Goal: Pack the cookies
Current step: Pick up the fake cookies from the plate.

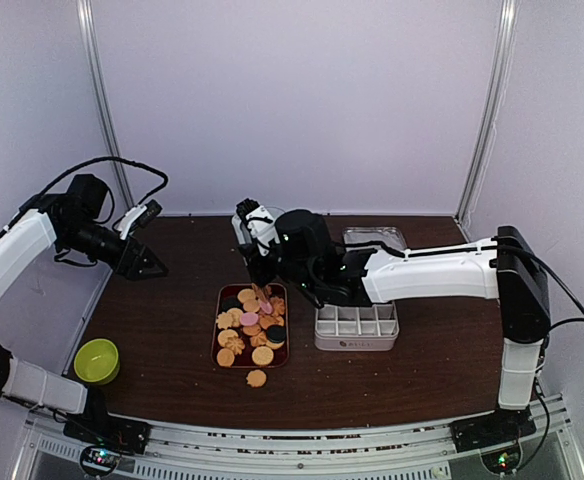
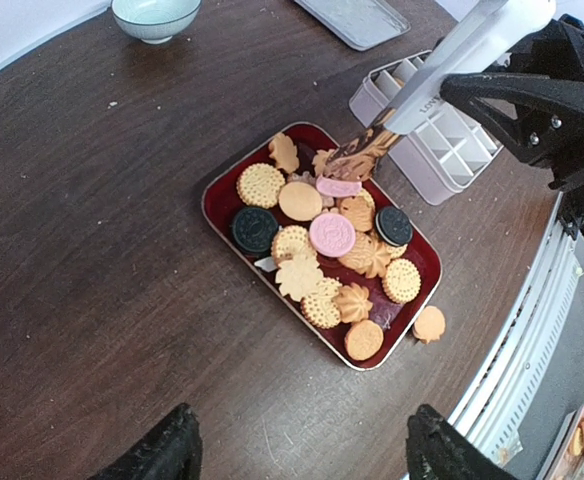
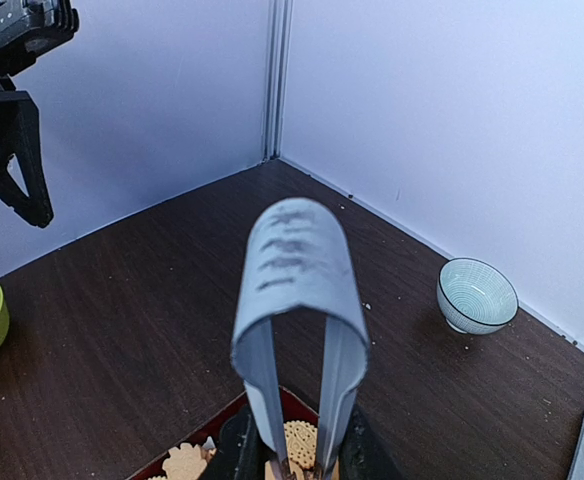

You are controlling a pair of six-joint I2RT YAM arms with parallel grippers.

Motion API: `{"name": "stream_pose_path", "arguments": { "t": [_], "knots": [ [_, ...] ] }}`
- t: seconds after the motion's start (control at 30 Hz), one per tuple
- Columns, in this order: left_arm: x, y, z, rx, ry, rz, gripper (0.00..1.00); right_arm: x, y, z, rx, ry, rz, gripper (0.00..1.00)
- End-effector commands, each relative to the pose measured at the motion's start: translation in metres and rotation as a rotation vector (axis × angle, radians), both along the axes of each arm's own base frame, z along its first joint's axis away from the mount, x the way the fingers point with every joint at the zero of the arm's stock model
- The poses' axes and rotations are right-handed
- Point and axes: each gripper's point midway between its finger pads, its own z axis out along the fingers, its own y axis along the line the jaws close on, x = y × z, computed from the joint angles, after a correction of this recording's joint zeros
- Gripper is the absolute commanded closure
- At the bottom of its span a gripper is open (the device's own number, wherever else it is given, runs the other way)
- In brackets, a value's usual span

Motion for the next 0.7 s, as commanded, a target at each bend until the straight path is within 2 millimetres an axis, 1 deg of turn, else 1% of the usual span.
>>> {"name": "stream_pose_path", "arguments": {
  "t": [0.0, 0.1, 0.2, 0.37, 0.4, 0.5, 0.67],
  "knots": [
    [0.004, -0.002, 0.005, -0.026, -0.004, 0.004, 0.27, 0.005, -0.001, 0.006, 0.007, 0.005, -0.006, 0.8],
    [0.004, -0.002, 0.005, -0.029, -0.003, 0.004, 0.27, 0.005, -0.001, 0.007, 0.008, 0.005, -0.005, 0.76],
    [0.004, -0.002, 0.006, -0.031, -0.003, 0.003, 0.27, 0.005, -0.001, 0.01, 0.017, 0.004, -0.006, 0.75],
    [0.004, -0.002, 0.007, -0.033, -0.007, 0.002, 0.27, 0.005, 0.0, 0.008, 0.018, 0.01, -0.001, 0.74],
    [0.004, -0.003, 0.008, -0.035, -0.007, 0.001, 0.27, 0.005, 0.0, 0.007, 0.019, 0.012, -0.001, 0.76],
    [0.003, -0.003, 0.007, -0.033, -0.007, 0.001, 0.27, 0.005, -0.001, 0.009, 0.029, 0.014, -0.002, 0.84],
    [0.003, -0.002, 0.008, -0.032, -0.011, 0.001, 0.27, 0.005, -0.005, 0.023, 0.075, 0.01, -0.005, 1.0]
  ]
}}
